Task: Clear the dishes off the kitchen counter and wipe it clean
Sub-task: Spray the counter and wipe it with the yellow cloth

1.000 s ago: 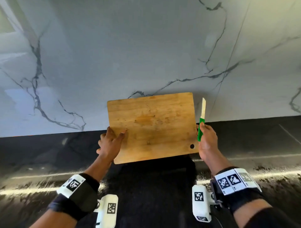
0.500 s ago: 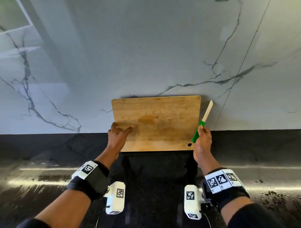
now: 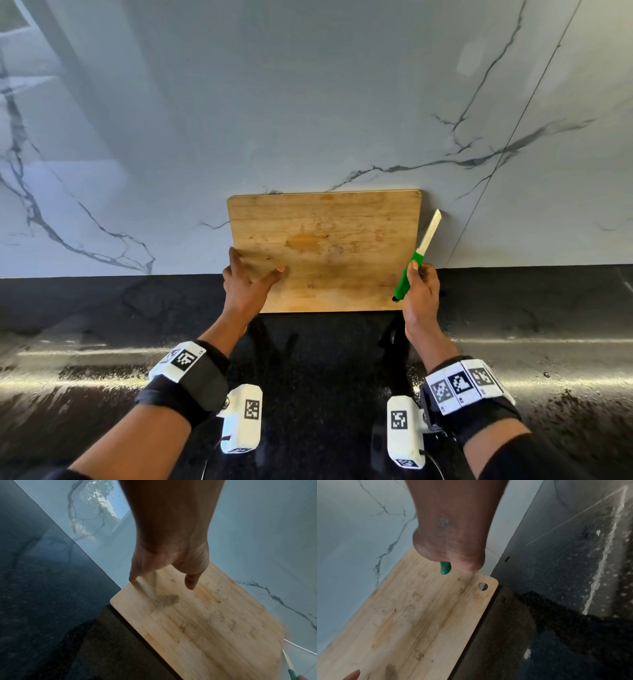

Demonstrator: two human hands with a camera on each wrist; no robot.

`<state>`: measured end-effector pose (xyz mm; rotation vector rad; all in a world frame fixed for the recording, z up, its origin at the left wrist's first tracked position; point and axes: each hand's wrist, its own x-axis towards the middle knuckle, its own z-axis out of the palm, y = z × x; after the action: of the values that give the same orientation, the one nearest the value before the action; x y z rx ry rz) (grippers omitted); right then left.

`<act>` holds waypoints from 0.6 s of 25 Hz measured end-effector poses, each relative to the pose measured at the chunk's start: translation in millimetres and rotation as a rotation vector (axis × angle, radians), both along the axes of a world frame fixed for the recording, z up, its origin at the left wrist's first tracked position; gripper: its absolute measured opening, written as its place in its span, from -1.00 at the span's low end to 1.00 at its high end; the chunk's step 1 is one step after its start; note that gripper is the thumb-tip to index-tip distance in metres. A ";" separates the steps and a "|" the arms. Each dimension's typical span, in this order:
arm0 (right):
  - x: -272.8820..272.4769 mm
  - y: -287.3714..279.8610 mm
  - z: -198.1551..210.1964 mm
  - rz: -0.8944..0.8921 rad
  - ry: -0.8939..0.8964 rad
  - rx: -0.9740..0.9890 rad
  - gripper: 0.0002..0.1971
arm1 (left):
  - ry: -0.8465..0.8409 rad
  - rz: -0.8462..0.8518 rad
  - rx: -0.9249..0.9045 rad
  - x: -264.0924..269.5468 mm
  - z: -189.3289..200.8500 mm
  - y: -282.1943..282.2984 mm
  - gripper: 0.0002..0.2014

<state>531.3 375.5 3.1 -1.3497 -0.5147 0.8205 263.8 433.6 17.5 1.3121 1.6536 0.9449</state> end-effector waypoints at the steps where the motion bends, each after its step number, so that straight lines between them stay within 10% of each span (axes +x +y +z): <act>1: 0.3 0.6 -1.4 0.007 -0.011 0.004 -0.88 | 0.001 -0.007 0.002 -0.1 -1.5 0.3 0.15; 15: 7.7 -21.3 14.7 0.100 -0.045 -0.063 -0.86 | -0.026 -0.065 0.038 -11.6 13.4 -24.1 0.11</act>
<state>539.1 354.2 17.8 -1.4120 -0.5995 0.8968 252.1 409.5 30.9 1.3650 1.5704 0.9545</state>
